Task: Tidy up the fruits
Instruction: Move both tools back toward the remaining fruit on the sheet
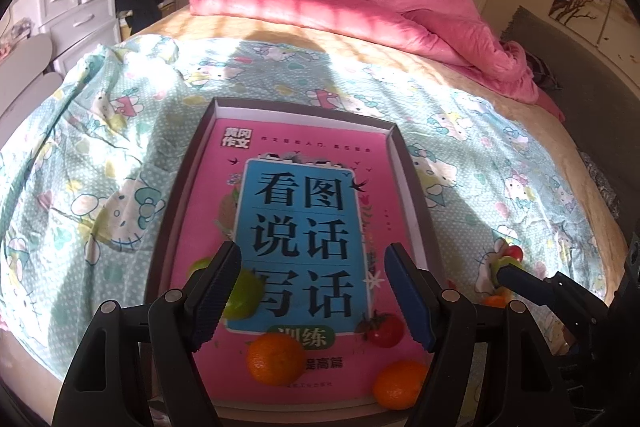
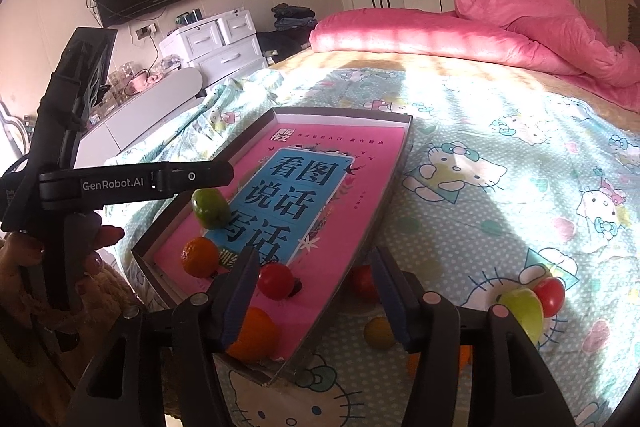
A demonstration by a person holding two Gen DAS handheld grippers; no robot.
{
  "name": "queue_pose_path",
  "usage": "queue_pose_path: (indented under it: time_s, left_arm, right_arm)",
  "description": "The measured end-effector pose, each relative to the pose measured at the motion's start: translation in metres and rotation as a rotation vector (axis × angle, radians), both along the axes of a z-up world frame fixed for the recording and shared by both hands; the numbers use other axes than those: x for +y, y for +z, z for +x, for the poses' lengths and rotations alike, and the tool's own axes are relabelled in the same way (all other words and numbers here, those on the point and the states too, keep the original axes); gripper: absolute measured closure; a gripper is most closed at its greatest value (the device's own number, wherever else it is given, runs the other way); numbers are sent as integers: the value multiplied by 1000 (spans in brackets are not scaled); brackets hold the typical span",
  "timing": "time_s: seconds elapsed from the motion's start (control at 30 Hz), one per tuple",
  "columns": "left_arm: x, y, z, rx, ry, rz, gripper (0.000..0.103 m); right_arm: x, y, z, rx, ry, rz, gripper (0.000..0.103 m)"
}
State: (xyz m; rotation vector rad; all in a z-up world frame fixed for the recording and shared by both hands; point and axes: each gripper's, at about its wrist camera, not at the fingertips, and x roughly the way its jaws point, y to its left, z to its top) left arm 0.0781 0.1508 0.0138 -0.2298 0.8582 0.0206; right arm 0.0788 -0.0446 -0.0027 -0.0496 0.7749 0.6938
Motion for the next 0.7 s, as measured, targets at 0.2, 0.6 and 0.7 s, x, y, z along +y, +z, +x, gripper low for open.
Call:
queue_pose_path:
  time_s: [0.2, 0.6, 0.7]
  left_arm:
    - [-18, 2, 1, -8, -43, 12, 27]
    - [-45, 6, -2, -25, -114, 9, 24]
    - [-50, 8, -3, -28, -127, 9, 24]
  right_arm:
    - [-11, 6, -1, -18, -23, -2, 41]
    - [-44, 14, 6, -18, -105, 29, 39]
    - [-51, 16, 8, -17, -124, 35, 39]
